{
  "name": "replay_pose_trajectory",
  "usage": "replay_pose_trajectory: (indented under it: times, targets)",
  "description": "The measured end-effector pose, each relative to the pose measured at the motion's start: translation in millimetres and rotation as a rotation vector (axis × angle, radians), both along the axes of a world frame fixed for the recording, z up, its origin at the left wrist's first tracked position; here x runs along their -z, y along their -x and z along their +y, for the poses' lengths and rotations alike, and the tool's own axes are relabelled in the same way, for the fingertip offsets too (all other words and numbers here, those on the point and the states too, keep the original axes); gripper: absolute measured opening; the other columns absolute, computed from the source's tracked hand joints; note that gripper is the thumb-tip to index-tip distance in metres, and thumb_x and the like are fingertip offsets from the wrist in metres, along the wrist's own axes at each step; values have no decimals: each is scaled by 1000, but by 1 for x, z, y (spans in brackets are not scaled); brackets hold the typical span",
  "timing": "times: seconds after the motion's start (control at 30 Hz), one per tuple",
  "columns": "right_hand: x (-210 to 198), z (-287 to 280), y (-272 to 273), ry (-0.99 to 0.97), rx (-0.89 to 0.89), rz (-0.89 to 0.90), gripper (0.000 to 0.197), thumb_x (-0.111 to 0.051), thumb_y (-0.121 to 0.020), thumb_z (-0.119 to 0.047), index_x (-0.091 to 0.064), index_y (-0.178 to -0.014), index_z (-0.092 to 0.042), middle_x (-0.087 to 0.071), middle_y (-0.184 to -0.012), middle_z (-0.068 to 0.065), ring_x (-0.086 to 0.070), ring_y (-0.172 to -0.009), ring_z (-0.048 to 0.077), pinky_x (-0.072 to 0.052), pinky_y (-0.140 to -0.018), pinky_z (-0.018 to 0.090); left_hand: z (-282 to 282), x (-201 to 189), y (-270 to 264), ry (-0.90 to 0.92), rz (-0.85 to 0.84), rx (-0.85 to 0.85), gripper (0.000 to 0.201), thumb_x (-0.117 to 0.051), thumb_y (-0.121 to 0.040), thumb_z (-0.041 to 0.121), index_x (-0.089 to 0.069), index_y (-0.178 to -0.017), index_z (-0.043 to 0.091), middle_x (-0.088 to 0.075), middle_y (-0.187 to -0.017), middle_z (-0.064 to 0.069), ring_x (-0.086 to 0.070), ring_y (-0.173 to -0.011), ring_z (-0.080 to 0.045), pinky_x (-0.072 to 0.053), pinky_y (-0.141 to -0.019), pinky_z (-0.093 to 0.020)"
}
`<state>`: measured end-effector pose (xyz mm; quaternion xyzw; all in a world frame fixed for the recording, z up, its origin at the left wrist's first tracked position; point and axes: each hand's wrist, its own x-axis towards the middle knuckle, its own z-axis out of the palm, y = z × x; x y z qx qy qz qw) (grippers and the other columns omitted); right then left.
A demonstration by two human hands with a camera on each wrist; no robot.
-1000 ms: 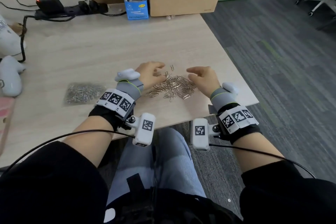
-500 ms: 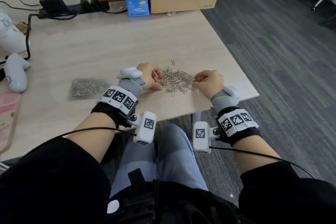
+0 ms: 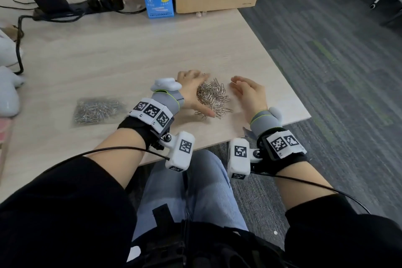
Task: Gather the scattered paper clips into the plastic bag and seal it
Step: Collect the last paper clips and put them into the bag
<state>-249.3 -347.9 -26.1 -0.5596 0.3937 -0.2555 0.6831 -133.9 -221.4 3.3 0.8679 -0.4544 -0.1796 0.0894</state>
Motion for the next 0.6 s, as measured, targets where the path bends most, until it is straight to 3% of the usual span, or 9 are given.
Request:
replay_pose_trajectory:
  times: [0.07, 0.13, 0.27, 0.37, 0.53, 0.6]
  targets:
    - [-3, 4, -1, -247, 9, -208, 19, -41, -95, 0, -57, -106, 0, -63, -95, 9, -60, -100, 24, -48, -93, 27, -2, 7, 2, -14, -27, 33, 110, -81, -47, 59, -29, -141, 33, -28, -146, -1, -23, -130, -28, -24, -105, -39]
    - [-5, 5, -2, -370, 1, -292, 20, -39, -97, -4, -54, -109, 2, -63, -96, 9, -59, -103, 24, -48, -90, 24, -6, 12, 2, 73, 6, 21, 100, -82, -48, 56, -40, -136, 33, -35, -139, -2, -27, -127, -27, -26, -104, -35]
    - [-6, 8, -6, -488, -21, -328, 23, -36, -98, -8, -57, -96, -1, -62, -97, 9, -55, -108, 25, -48, -89, 23, -14, 16, -4, 244, 109, -20, 62, -82, -58, 43, -63, -115, 28, -50, -123, -5, -42, -116, -26, -32, -97, -29]
    - [-6, 9, -9, -538, -39, -341, 25, -34, -98, -9, -57, -93, -1, -61, -98, 11, -53, -116, 29, -46, -93, 27, -17, 19, -7, 306, 140, -44, 40, -80, -64, 37, -69, -101, 25, -58, -112, -6, -53, -107, -22, -38, -90, -30]
    - [-6, 5, -10, -648, -27, -353, 32, -30, -100, -14, -56, -91, 2, -61, -98, 15, -46, -129, 32, -47, -88, 29, -19, 20, -11, 359, 155, -37, 25, -77, -68, 30, -72, -91, 24, -65, -99, -6, -58, -98, -21, -44, -87, -35]
    - [-7, 2, -11, -684, -34, -357, 34, -29, -101, -15, -56, -91, 3, -61, -113, 19, -46, -130, 32, -47, -90, 30, -19, 19, -14, 382, 171, -29, 20, -76, -69, 29, -73, -87, 23, -67, -96, -6, -60, -94, -21, -45, -86, -36]
